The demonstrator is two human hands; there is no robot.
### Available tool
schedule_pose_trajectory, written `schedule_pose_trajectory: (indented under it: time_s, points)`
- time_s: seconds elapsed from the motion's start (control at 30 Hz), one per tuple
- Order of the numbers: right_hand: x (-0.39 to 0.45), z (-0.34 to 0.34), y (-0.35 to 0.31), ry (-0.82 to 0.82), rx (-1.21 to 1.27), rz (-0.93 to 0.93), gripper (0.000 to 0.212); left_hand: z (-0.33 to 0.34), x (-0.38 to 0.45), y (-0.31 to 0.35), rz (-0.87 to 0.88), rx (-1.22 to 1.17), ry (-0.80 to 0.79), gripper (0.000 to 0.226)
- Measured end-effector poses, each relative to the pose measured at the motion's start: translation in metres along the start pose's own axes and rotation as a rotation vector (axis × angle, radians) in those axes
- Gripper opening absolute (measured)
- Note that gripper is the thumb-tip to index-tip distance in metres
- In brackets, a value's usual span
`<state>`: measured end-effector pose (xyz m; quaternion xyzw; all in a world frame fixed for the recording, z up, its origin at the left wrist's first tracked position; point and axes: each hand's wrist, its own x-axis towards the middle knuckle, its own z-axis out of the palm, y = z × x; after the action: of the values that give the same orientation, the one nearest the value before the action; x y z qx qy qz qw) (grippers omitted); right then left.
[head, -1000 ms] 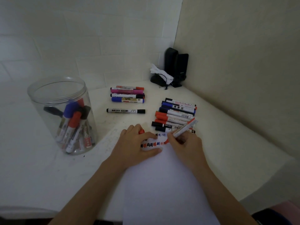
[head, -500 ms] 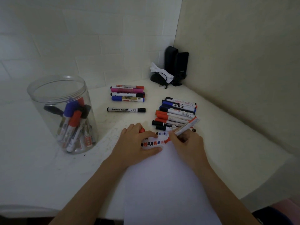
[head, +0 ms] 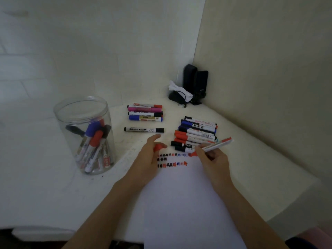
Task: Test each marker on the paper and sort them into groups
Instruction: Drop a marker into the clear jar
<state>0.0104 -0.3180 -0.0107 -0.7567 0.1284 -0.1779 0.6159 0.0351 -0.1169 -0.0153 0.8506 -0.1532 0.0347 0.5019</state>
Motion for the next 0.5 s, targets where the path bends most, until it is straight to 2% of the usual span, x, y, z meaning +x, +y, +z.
schedule_pose_trajectory:
  time_s: [0.07, 0.2, 0.3, 0.4, 0.5]
  points:
    - [-0.003, 0.0, -0.004, -0.018, 0.046, -0.001, 0.005, -0.002, -0.011, 0.001, 0.0, -0.087, -0.005, 0.04]
    - [-0.004, 0.0, -0.011, -0.067, 0.035, 0.048, 0.006, -0.004, -0.029, -0.006, 0.075, -0.035, 0.069, 0.023]
    - [-0.004, -0.001, -0.022, -0.167, 0.106, 0.101, 0.005, -0.006, -0.03, -0.005, 0.075, -0.082, 0.113, 0.023]
    - [-0.013, 0.006, -0.032, -0.227, 0.15, 0.142, 0.019, -0.009, -0.03, -0.005, 0.033, -0.14, 0.116, 0.022]
    - [-0.027, 0.017, -0.036, -0.224, 0.175, 0.175, 0.021, -0.01, -0.028, -0.008, -0.008, -0.197, 0.116, 0.018]
